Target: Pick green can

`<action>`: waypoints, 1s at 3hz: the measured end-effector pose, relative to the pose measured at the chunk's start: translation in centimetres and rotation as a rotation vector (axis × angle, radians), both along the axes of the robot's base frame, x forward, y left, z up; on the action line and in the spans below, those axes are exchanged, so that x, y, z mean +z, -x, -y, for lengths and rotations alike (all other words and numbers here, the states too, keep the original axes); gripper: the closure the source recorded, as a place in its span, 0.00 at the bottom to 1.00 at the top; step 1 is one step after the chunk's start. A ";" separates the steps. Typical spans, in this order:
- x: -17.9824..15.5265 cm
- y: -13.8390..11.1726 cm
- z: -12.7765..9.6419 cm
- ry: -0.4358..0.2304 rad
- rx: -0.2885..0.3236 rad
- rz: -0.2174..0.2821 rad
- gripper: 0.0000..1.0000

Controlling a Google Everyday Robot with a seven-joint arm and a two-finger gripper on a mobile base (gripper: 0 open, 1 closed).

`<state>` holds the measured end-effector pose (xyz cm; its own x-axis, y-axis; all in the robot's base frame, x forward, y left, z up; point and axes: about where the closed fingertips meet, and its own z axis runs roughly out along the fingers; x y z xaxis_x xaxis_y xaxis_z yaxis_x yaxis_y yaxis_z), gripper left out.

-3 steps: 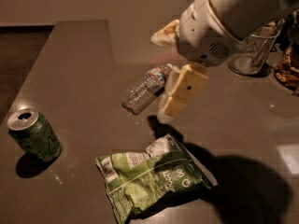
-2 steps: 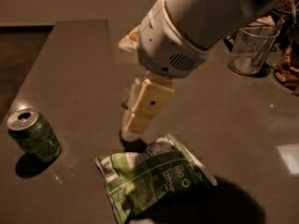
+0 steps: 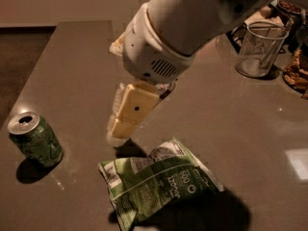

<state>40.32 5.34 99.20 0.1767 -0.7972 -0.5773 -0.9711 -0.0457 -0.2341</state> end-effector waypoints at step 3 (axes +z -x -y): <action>-6.3 -1.9 -7.8 0.030 -0.009 -0.054 0.00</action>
Offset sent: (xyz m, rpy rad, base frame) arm 0.0311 0.0613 -0.0789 -0.0434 0.0740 -0.0684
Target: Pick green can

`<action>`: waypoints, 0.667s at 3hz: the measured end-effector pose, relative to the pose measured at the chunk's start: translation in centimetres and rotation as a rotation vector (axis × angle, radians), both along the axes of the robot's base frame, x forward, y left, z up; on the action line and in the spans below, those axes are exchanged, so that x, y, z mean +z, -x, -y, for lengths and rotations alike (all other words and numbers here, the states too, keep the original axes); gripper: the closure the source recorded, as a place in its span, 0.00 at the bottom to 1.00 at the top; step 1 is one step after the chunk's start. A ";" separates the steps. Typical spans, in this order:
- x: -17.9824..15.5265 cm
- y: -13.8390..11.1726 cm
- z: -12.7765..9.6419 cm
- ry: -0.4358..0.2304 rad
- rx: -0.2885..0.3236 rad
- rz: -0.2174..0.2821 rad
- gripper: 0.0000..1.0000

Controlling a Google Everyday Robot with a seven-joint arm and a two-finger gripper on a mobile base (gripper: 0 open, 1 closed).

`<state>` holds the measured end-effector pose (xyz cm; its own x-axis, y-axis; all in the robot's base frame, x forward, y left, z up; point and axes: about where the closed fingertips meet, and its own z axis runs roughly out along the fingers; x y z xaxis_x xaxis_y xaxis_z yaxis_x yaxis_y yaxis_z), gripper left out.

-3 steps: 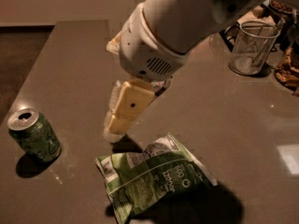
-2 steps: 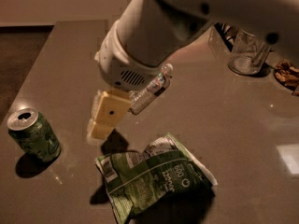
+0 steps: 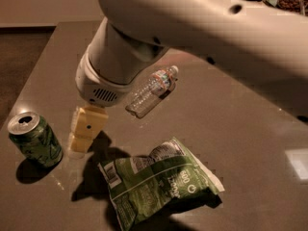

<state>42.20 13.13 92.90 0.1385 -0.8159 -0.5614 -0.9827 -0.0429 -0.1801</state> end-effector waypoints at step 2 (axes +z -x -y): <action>-2.5 0.0 -6.0 -0.004 0.078 -0.050 0.00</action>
Offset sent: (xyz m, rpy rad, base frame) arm -0.0013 0.0927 -0.0404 0.0066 0.0906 0.1325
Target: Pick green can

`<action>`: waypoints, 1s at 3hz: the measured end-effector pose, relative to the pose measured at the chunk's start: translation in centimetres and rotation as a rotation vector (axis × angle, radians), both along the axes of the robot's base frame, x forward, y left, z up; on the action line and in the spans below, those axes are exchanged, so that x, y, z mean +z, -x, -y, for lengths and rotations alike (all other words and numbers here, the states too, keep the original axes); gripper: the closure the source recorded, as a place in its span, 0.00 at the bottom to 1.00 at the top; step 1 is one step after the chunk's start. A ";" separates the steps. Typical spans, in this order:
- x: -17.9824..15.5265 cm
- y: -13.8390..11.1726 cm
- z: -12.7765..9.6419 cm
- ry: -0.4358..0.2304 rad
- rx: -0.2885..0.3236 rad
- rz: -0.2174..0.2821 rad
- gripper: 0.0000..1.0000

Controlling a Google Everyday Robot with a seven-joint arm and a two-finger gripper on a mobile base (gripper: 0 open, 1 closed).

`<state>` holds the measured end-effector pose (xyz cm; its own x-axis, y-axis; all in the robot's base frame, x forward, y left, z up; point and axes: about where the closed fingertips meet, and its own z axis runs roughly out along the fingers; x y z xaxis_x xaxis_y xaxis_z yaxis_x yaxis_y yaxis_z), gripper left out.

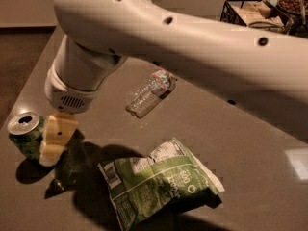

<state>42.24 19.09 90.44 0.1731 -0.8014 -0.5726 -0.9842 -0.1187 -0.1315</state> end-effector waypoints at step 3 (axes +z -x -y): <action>-1.0 1.9 -4.1 0.003 0.127 -0.090 0.39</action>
Offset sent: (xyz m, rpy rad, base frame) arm -0.0195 0.0484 -0.0157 -0.0055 0.1162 0.1468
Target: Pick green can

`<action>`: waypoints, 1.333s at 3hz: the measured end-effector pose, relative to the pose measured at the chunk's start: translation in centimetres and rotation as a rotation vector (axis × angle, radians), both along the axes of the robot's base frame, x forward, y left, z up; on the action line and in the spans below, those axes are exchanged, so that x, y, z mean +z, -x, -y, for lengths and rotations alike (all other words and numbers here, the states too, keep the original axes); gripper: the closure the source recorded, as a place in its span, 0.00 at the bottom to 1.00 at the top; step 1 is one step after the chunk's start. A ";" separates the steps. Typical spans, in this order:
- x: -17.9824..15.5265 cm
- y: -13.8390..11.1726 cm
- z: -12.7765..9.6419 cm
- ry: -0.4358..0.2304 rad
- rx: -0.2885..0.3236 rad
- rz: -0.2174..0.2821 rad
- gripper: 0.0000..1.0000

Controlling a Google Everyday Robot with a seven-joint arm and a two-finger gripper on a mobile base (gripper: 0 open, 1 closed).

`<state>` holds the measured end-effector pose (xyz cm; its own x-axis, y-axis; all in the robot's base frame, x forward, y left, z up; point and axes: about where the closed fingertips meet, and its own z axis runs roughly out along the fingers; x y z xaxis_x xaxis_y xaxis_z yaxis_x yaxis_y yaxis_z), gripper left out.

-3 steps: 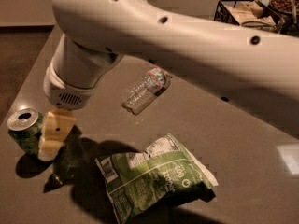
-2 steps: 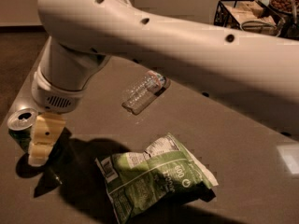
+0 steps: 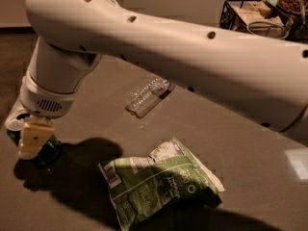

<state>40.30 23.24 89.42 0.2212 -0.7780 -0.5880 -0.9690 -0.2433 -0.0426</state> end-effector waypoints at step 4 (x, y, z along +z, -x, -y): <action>8.2 1.0 0.0 -0.128 0.033 0.077 1.00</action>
Offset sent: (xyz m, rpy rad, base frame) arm 0.0011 -0.0044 0.0605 0.1344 -0.0323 -0.0104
